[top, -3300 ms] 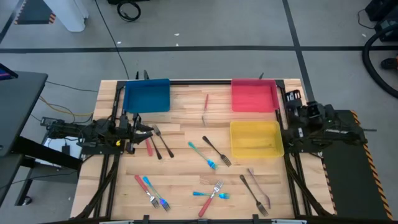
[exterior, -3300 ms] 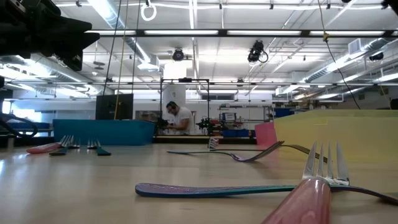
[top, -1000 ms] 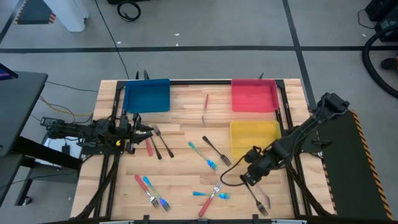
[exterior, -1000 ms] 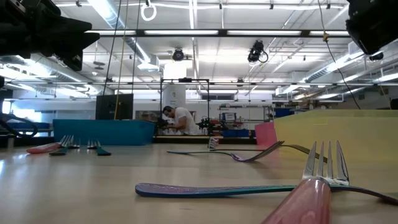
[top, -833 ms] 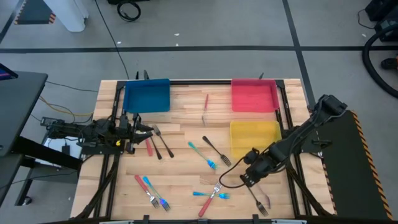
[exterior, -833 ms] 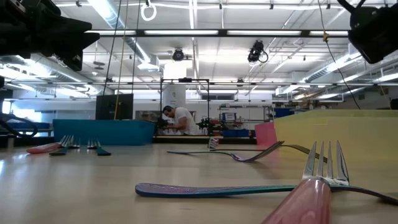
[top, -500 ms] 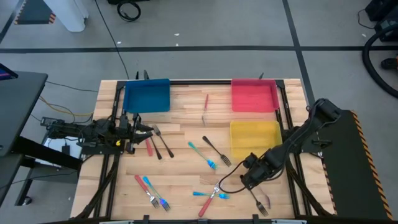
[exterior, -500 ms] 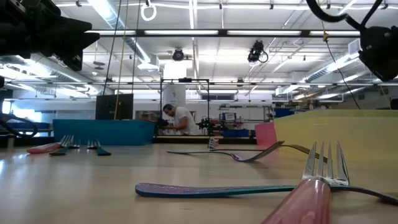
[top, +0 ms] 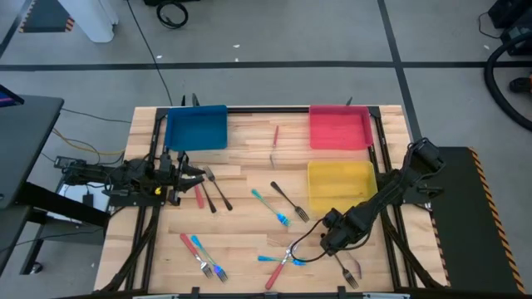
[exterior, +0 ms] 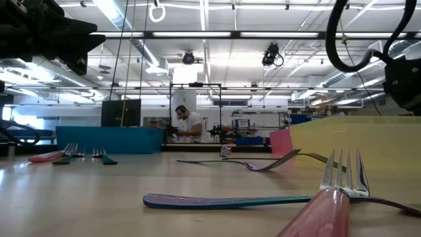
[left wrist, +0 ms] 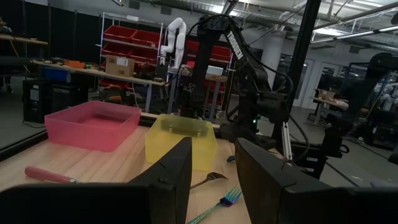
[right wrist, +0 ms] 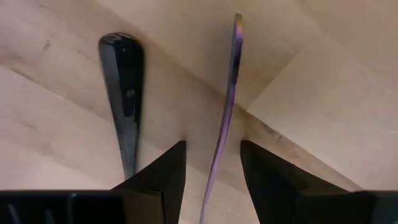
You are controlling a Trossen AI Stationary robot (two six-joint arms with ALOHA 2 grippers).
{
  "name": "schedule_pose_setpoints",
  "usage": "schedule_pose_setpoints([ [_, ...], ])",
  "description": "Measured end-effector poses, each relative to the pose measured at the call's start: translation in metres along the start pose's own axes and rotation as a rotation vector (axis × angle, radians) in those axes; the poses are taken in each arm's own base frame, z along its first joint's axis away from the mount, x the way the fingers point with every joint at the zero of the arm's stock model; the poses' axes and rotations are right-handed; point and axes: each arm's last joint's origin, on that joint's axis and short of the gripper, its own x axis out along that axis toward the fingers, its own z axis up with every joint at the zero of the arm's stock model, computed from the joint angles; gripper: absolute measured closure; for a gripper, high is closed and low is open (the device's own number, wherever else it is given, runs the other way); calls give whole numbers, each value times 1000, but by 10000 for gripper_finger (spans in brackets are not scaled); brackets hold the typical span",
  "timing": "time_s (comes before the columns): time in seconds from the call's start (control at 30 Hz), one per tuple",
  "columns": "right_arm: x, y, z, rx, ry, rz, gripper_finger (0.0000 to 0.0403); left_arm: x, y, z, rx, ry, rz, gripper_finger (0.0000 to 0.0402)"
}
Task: Sort silverware by color (type)
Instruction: Put the bottom right blue fork into the yellow bin
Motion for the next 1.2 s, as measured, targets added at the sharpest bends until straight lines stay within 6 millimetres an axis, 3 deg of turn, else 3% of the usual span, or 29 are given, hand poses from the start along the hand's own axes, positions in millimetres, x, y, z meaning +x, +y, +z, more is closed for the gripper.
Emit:
schedule_pose_setpoints([
  [0.2, 2, 0, 0, 0, 1, -13, 262, 0, 0, 0, 0, 0, 0, 278],
  [0.57, 0, 0, 2, -71, 33, -8, 387, 0, 0, 0, 0, 1, 0, 278],
  [0.67, -4, -2, 4, -70, 91, 3, 389, 0, 0, 0, 0, 0, 0, 278],
  [0.97, -37, -4, 13, -167, 50, 146, 395, 0, 0, 0, 0, 1, 0, 278],
  [1.2, -77, -15, 29, -294, -146, 285, 390, 0, 0, 0, 0, 0, 0, 278],
])
